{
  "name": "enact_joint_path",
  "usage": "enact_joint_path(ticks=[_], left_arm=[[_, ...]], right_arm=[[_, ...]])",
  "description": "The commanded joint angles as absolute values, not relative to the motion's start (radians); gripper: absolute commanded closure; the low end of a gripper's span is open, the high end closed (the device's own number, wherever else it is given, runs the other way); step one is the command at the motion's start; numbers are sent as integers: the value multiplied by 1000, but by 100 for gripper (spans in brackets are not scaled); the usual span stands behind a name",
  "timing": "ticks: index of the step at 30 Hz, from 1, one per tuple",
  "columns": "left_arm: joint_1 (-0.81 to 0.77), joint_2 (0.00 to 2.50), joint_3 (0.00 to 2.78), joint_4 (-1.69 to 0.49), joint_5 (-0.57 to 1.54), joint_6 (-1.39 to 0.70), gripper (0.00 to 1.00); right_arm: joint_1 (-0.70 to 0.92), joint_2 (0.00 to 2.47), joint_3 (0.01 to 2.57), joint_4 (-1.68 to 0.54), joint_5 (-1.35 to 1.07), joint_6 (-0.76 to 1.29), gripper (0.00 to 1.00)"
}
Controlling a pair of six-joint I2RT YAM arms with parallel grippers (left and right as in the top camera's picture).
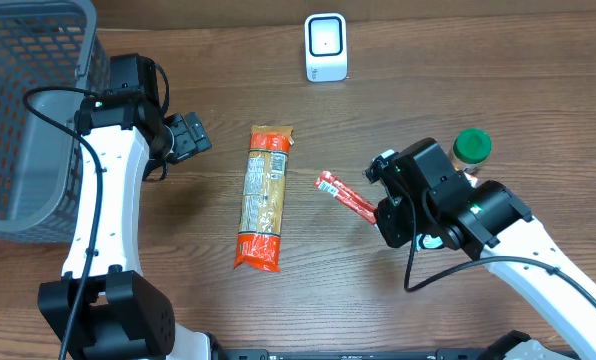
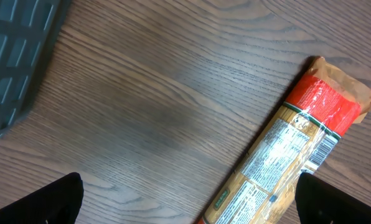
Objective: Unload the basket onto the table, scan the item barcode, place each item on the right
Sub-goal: 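Lift the red stick packet and carry it toward the white scanner, then hold the red stick packet's barcode in front of the white scanner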
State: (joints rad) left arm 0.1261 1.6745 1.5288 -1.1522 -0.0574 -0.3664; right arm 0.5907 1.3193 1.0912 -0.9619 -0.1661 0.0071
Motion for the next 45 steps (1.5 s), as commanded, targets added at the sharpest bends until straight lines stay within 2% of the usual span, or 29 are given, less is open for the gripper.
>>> enact_joint_path(ticks=[1, 9, 14, 18, 23, 31, 45], left_arm=[[124, 1660, 1545, -1151, -67, -355, 0], [124, 1660, 1545, -1151, -67, -355, 0], [124, 1660, 1545, -1149, -66, -355, 0], [124, 1660, 1545, -1149, -67, -355, 0], [124, 1660, 1545, -1149, -66, -355, 0], [124, 1660, 1545, -1148, -67, -355, 0], [124, 1660, 1545, -1148, -66, -355, 0]], right_arm=[[596, 1349, 1197, -975, -78, -2, 97], [595, 1510, 1577, -1168, -22, -36, 97], [595, 1671, 1809, -1235, 171, -31, 97], [596, 1741, 1840, -1101, 402, -84, 97], [599, 1800, 1838, -1021, 548, -175, 96], [656, 1942, 1786, -742, 850, -454, 96], [659, 2240, 1786, -189, 1059, -794, 96]])
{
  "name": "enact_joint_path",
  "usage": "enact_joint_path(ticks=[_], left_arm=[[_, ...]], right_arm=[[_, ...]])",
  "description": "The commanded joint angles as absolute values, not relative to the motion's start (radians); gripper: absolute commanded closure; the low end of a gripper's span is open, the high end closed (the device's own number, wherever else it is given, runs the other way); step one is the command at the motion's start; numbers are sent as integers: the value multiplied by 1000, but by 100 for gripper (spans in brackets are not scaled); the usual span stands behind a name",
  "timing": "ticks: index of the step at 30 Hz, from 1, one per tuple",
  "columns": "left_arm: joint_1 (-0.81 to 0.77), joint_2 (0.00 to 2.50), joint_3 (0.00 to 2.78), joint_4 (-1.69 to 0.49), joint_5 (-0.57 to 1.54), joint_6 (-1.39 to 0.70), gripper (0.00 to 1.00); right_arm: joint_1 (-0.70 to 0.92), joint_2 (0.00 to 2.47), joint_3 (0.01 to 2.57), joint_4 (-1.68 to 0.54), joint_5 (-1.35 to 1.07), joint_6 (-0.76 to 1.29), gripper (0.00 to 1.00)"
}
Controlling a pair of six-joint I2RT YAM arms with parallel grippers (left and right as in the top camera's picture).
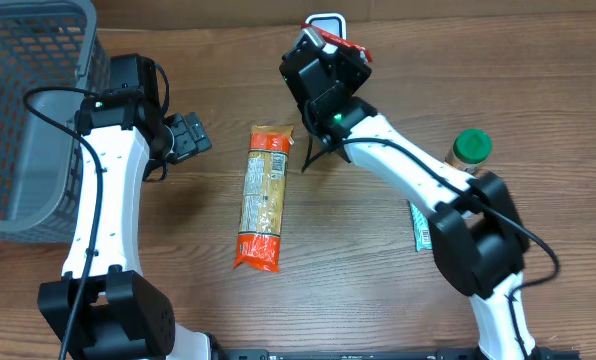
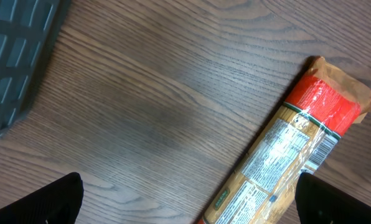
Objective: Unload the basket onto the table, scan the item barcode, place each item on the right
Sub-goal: 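Hold the red stick packet's barcode in front of the white scanner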
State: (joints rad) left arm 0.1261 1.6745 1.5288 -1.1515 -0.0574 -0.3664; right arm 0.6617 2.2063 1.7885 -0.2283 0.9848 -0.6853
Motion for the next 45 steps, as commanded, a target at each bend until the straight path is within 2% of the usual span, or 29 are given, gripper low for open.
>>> enact_joint_path(ticks=[1, 16, 25, 36, 45], left_arm=[[124, 1660, 1545, -1148, -66, -355, 0], [124, 1660, 1545, -1148, -67, -355, 0], [124, 1660, 1545, -1148, -67, -355, 0], [124, 1660, 1545, -1148, -66, -355, 0], [124, 1660, 1545, -1148, -67, -355, 0]], right_arm=[[657, 2260, 1786, -158, 1058, -814, 96], [579, 2382, 1786, 53, 1078, -844, 96], [570, 2383, 1786, 202, 986, -895, 96], [566, 2383, 1786, 210, 913, -897, 96], [566, 2416, 1786, 299, 899, -1069, 96]])
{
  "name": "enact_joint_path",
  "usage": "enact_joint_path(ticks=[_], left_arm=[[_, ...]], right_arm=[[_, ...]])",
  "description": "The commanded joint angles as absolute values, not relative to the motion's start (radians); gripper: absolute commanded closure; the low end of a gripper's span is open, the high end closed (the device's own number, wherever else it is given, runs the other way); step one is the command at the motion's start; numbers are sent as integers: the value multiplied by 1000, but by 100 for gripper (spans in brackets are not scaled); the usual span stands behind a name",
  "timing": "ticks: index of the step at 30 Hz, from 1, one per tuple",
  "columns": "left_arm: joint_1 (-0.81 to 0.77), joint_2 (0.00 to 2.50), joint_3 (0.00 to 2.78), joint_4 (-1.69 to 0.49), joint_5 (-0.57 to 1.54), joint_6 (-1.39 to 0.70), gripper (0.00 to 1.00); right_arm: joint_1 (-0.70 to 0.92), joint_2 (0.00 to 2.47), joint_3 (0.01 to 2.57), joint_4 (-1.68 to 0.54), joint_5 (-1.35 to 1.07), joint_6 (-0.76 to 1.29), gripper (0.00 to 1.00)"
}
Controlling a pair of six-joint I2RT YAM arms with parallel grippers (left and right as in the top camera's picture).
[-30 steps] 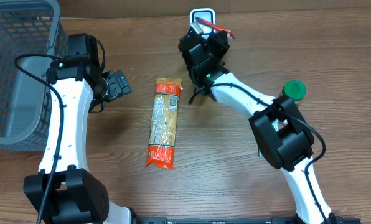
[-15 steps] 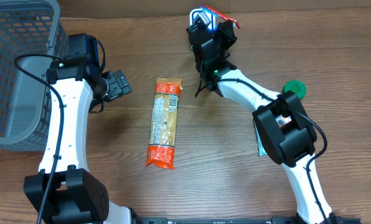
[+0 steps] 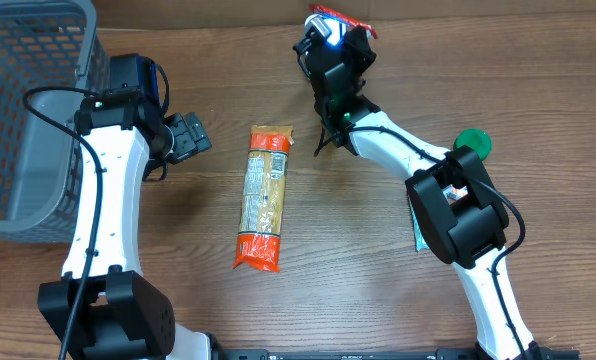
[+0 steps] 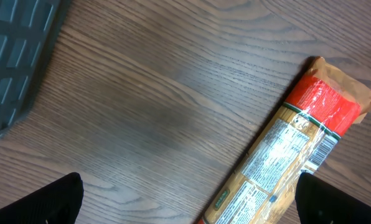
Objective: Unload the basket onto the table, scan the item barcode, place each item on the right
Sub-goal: 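Hold the red stick packet's barcode in front of the white scanner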
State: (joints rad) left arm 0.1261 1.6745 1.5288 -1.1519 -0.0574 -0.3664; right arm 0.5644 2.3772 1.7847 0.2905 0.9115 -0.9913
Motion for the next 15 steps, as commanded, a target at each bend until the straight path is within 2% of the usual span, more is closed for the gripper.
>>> enact_joint_path(ticks=[1, 15], left_arm=[[124, 1660, 1545, -1148, -66, -355, 0], [124, 1660, 1545, -1148, -66, -355, 0]], right_arm=[[566, 2423, 1786, 295, 899, -1084, 96], [566, 2490, 1786, 400, 974, -1158, 97]])
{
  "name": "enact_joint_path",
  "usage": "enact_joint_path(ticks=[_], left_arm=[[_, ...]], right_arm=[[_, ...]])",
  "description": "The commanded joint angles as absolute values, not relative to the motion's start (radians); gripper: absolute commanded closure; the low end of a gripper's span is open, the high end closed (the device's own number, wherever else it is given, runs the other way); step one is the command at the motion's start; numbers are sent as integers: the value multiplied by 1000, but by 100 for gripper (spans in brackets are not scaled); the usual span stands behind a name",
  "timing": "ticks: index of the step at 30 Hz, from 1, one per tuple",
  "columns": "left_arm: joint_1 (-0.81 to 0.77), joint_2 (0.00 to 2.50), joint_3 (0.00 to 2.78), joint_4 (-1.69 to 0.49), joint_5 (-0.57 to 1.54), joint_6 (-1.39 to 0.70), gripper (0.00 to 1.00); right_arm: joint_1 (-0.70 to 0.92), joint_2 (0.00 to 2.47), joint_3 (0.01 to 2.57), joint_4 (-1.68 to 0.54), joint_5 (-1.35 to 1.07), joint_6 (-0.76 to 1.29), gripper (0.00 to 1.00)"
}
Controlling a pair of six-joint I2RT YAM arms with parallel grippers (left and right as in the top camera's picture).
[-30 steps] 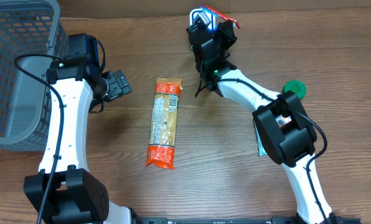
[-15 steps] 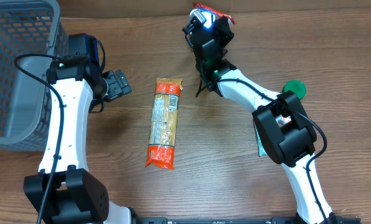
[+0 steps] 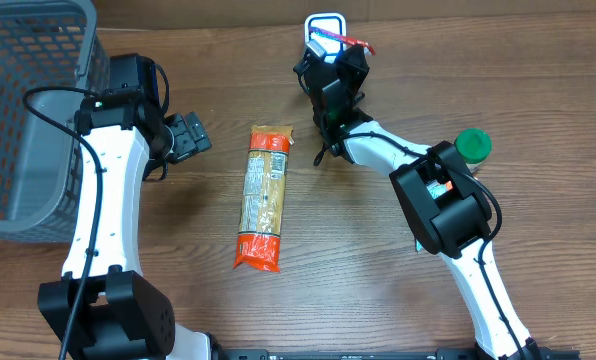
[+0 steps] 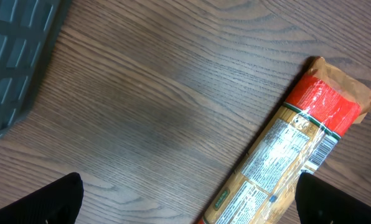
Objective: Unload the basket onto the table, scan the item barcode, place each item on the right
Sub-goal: 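Hold the red stick packet's barcode in front of the white scanner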
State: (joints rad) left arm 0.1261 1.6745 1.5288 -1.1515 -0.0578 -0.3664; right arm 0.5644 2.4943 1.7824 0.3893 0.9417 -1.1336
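Note:
A thin red snack stick (image 3: 346,41) is held in my right gripper (image 3: 334,52), which is shut on it right in front of the white scanner (image 3: 324,21) at the table's far edge. The scanner's top shows above the gripper; its lower part is hidden. My left gripper (image 3: 184,137) stays open over bare wood left of the pasta packet (image 3: 262,196). In the left wrist view its dark fingertips (image 4: 51,200) stand wide apart, with the packet (image 4: 295,157) at the right.
A grey mesh basket (image 3: 23,110) fills the far left; its corner (image 4: 11,56) shows in the left wrist view. A green-lidded jar (image 3: 472,145) stands at the right. A teal packet (image 3: 415,236) peeks out beside the right arm.
My right gripper with the red stick has come slightly nearer and lower, uncovering more of the scanner's top. The left arm and the pasta packet have not moved.
At first my right gripper was low on the table at the red stick, right of the pasta packet. Then it held the stick up beside the scanner, then over the scanner's face, and now just in front of it. The left arm stayed still throughout.

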Motion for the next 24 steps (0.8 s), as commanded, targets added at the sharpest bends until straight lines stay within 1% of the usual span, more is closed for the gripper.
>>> enact_joint_path(ticks=[1, 4, 7, 9, 15, 17, 20, 21, 22, 24], left_arm=[[124, 1660, 1545, -1148, -67, -355, 0], [124, 1660, 1545, -1148, -67, -355, 0], [124, 1660, 1545, -1148, -66, -355, 0], [124, 1660, 1545, -1148, -66, -355, 0], [124, 1660, 1545, -1148, -67, -355, 0], [124, 1660, 1545, -1148, -66, -355, 0], [124, 1660, 1545, -1148, -67, -355, 0], [124, 1660, 1545, -1148, -67, -355, 0], [124, 1660, 1545, -1148, -66, -355, 0], [124, 1660, 1545, -1148, -66, -355, 0]], right_arm=[[566, 2490, 1786, 400, 979, -1158, 97], [566, 2490, 1786, 454, 1021, -1157, 97], [570, 2481, 1786, 620, 1093, -1157, 97], [580, 2458, 1787, 682, 1113, -1157, 97], [629, 2325, 1787, 659, 1155, -1153, 97], [649, 2274, 1786, 612, 1177, -1144, 97], [682, 2187, 1786, 452, 1204, -1057, 97], [702, 2138, 1786, 327, 1202, -971, 97], [712, 2112, 1786, 250, 1190, -920, 97], [741, 2028, 1786, -7, 1121, -749, 97]])
